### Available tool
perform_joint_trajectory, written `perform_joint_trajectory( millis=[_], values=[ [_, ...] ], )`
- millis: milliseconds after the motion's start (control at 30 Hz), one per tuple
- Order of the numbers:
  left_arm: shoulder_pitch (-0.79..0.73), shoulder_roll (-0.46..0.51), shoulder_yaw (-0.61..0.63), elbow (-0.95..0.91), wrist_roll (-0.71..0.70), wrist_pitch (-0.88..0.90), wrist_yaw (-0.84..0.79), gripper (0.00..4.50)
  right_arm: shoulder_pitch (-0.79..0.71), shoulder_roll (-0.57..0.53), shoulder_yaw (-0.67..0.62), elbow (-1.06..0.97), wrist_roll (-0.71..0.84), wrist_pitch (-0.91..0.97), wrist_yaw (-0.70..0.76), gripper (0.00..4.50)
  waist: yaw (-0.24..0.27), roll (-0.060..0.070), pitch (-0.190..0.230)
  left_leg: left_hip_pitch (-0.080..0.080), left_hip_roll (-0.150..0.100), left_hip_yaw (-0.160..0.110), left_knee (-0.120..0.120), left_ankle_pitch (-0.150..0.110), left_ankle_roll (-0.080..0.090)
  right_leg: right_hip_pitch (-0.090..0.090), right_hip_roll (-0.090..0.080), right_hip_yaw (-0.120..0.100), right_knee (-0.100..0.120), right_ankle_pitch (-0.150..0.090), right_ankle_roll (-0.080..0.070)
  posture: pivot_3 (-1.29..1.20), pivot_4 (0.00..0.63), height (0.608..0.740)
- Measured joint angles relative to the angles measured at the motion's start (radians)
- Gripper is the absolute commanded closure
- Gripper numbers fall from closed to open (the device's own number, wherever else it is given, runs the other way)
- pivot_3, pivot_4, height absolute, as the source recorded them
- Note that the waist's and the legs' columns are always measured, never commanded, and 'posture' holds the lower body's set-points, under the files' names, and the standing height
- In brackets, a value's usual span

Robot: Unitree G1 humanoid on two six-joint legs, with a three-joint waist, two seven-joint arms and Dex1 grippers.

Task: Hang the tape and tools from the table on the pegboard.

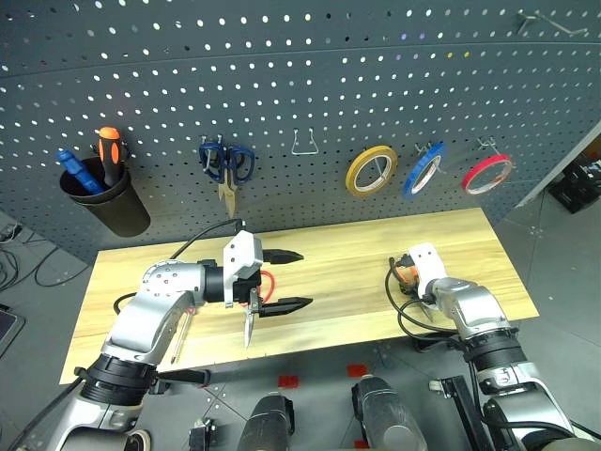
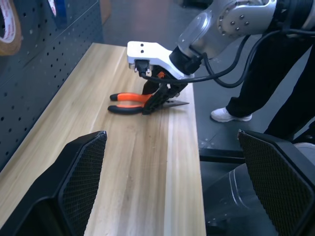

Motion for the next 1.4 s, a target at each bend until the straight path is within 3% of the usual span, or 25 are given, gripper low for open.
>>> perform_joint_trajectory(
  millis=[167, 333, 500, 633, 800, 1100, 1233, 1400],
  values=[
    [0.060, 0.016, 0.019, -0.001, 0.003, -0.038, -0.008, 0.00, 0.051, 0.055, -0.003, -0.129, -0.016, -0.025, -0.042, 2.38, -0.002, 0.000, 0.000, -0.001, 0.001, 0.000, 0.000, 0.000, 0.000, -0.002, 0.000, 0.001, 0.001, 0.000, 0.000, -0.10, 0.196, 0.740],
    [0.072, 0.038, 0.055, 0.071, 0.097, -0.206, 0.029, 0.00, 0.135, 0.148, 0.020, -0.523, -0.010, 0.019, -0.066, 2.38, 0.001, 0.000, 0.000, -0.002, 0.001, -0.002, -0.001, 0.000, 0.000, -0.002, 0.000, 0.001, 0.001, 0.000, 0.000, -0.10, 0.211, 0.740],
    [0.104, 0.025, 0.162, 0.075, 0.084, -0.228, 0.122, 0.00, 0.181, 0.204, 0.109, -0.845, 0.027, 0.009, -0.055, 2.38, 0.002, 0.001, 0.000, -0.002, 0.001, -0.003, -0.001, -0.001, 0.001, -0.003, -0.001, 0.000, 0.000, 0.000, 0.000, -0.11, 0.221, 0.740],
    [0.180, 0.005, 0.249, 0.058, 0.043, -0.226, 0.182, 0.00, 0.148, 0.227, 0.147, -0.951, 0.053, -0.049, -0.042, 2.38, 0.002, 0.001, 0.000, -0.001, 0.001, -0.004, -0.001, -0.002, 0.004, -0.002, -0.001, 0.000, 0.000, 0.000, 0.000, -0.09, 0.214, 0.740],
    [0.225, -0.024, 0.323, -0.016, -0.044, -0.146, 0.259, 0.00, -0.049, 0.272, 0.155, -0.837, 0.050, -0.203, -0.042, 2.38, 0.006, 0.000, 0.000, -0.001, 0.001, -0.006, -0.001, -0.001, 0.003, -0.002, -0.001, -0.002, 0.001, 0.000, 0.000, -0.06, 0.201, 0.740],
    [0.231, -0.028, 0.336, -0.113, -0.053, -0.060, 0.329, 0.00, -0.446, 0.440, 0.103, -0.306, 0.035, -0.561, -0.112, 2.38, 0.005, 0.000, 0.000, -0.002, 0.001, -0.005, -0.002, 0.001, -0.001, -0.004, -0.001, -0.002, 0.001, 0.000, 0.000, 0.01, 0.206, 0.740],
    [0.210, -0.040, 0.332, -0.132, -0.055, -0.034, 0.355, 0.00, -0.545, 0.457, 0.071, -0.127, 0.019, -0.712, -0.131, 2.38, 0.011, 0.000, 0.000, -0.001, 0.001, -0.005, -0.002, 0.001, -0.002, -0.004, -0.001, -0.002, 0.001, 0.000, 0.000, 0.02, 0.215, 0.740],
    [0.192, -0.058, 0.306, -0.135, -0.055, -0.030, 0.369, 0.00, -0.568, 0.438, 0.073, 0.065, -0.027, -0.896, -0.133, 2.38, 0.025, 0.000, 0.000, -0.001, 0.000, -0.004, -0.002, 0.001, -0.002, -0.004, -0.001, -0.001, 0.001, 0.000, 0.000, 0.03, 0.221, 0.740]
  ],
)
